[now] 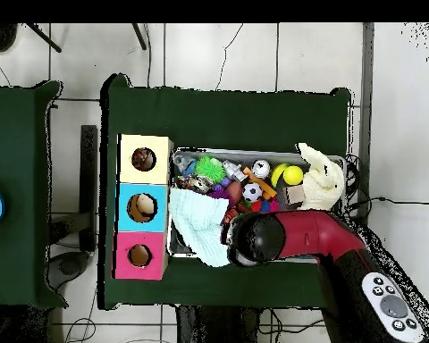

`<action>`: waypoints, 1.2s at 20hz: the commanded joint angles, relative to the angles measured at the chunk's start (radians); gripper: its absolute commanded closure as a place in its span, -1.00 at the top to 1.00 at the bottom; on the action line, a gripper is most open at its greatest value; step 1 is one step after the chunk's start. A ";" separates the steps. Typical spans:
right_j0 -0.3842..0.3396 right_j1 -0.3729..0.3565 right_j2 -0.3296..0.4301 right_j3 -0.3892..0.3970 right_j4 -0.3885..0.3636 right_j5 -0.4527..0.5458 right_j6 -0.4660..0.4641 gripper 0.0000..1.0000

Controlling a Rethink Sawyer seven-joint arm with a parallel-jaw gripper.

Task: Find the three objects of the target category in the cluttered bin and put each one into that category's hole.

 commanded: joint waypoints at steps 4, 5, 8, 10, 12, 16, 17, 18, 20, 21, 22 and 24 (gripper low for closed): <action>-0.083 0.111 0.020 -0.117 -0.138 -0.098 -0.170 1.00; -0.093 0.123 0.023 -0.123 -0.148 -0.104 -0.175 1.00; -0.127 0.163 0.031 -0.139 -0.175 -0.120 -0.194 1.00; -0.146 0.178 0.037 -0.150 -0.189 -0.115 -0.211 1.00; -0.159 0.188 0.042 -0.159 -0.202 -0.111 -0.217 1.00; -0.183 0.223 0.055 -0.199 -0.227 -0.093 -0.244 1.00; -0.188 0.234 0.059 -0.211 -0.233 -0.091 -0.251 1.00; -0.191 0.242 0.062 -0.219 -0.237 -0.087 -0.254 1.00; -0.198 0.252 0.066 -0.229 -0.247 -0.087 -0.256 1.00; -0.201 0.257 0.069 -0.235 -0.250 -0.085 -0.258 1.00; -0.204 0.262 0.071 -0.240 -0.253 -0.082 -0.259 1.00; -0.204 0.268 0.072 -0.248 -0.263 -0.084 -0.254 1.00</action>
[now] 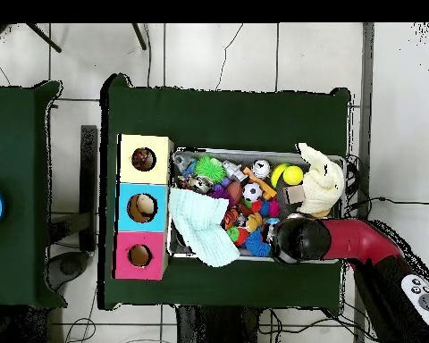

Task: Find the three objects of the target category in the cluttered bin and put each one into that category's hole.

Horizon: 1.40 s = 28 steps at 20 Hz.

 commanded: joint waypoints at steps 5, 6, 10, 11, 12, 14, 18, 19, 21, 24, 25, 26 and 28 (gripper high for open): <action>-0.002 0.095 0.059 -0.158 -0.110 -0.057 -0.227 1.00; 0.001 0.099 0.057 -0.161 -0.115 -0.063 -0.220 1.00; 0.020 0.112 0.046 -0.176 -0.136 -0.084 -0.190 1.00; 0.024 0.116 0.044 -0.180 -0.140 -0.087 -0.184 1.00; 0.026 0.120 0.042 -0.183 -0.143 -0.090 -0.179 1.00; 0.027 0.120 0.041 -0.182 -0.146 -0.092 -0.173 1.00; 0.021 0.104 0.048 -0.174 -0.127 -0.076 -0.173 1.00; 0.019 0.103 0.051 -0.174 -0.121 -0.072 -0.175 1.00; 0.017 0.093 0.057 -0.167 -0.105 -0.062 -0.173 1.00; 0.012 0.070 0.071 -0.150 -0.080 -0.053 -0.172 1.00; 0.014 0.062 0.071 -0.145 -0.072 -0.047 -0.164 1.00; 0.016 0.055 0.073 -0.141 -0.067 -0.047 -0.158 1.00; 0.025 0.048 0.074 -0.136 -0.058 -0.048 -0.139 1.00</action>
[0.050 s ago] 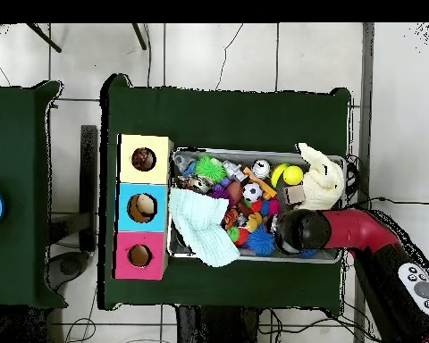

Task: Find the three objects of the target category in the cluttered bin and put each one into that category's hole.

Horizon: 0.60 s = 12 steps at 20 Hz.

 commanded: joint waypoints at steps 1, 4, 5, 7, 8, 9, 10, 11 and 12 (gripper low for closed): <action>0.019 -0.008 0.069 -0.048 0.004 -0.049 -0.127 1.00; 0.046 -0.001 0.054 -0.057 -0.001 -0.064 -0.084 1.00; 0.054 0.013 0.052 -0.071 -0.006 -0.068 -0.080 1.00; 0.071 0.042 0.044 -0.101 -0.015 -0.074 -0.069 1.00; 0.079 0.055 0.041 -0.116 -0.019 -0.080 -0.063 1.00; 0.088 0.066 0.036 -0.132 -0.021 -0.076 -0.060 1.00; 0.092 0.080 0.037 -0.147 -0.023 -0.078 -0.064 1.00; 0.097 0.091 0.034 -0.158 -0.027 -0.086 -0.061 1.00; 0.102 0.101 0.031 -0.169 -0.031 -0.093 -0.057 1.00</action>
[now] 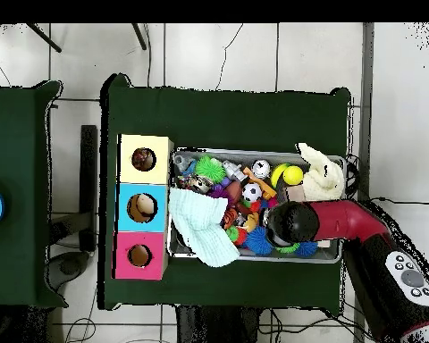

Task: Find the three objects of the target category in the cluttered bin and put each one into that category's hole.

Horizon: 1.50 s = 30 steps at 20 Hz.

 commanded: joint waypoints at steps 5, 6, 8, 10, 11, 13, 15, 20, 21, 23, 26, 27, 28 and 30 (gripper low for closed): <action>0.061 0.116 0.013 -0.159 -0.030 -0.115 -0.032 1.00; 0.064 0.115 0.010 -0.159 -0.027 -0.117 -0.030 1.00; 0.065 0.115 0.007 -0.159 -0.019 -0.121 -0.027 1.00; 0.066 0.117 0.005 -0.161 -0.011 -0.125 -0.024 1.00; 0.066 0.117 0.003 -0.161 -0.008 -0.128 -0.023 1.00; 0.068 0.115 -0.002 -0.161 -0.005 -0.130 -0.019 1.00; 0.069 0.115 -0.002 -0.163 -0.004 -0.128 -0.023 1.00; 0.058 0.106 0.004 -0.169 0.004 -0.092 -0.064 1.00; 0.053 0.101 0.007 -0.169 0.005 -0.081 -0.079 1.00; 0.044 0.092 0.009 -0.166 0.007 -0.062 -0.101 1.00; 0.026 0.066 0.010 -0.142 0.012 -0.041 -0.127 1.00; 0.018 0.054 0.011 -0.129 0.016 -0.036 -0.134 1.00; 0.012 0.045 0.012 -0.120 0.018 -0.029 -0.144 1.00; -0.001 0.030 0.016 -0.109 0.022 -0.015 -0.165 1.00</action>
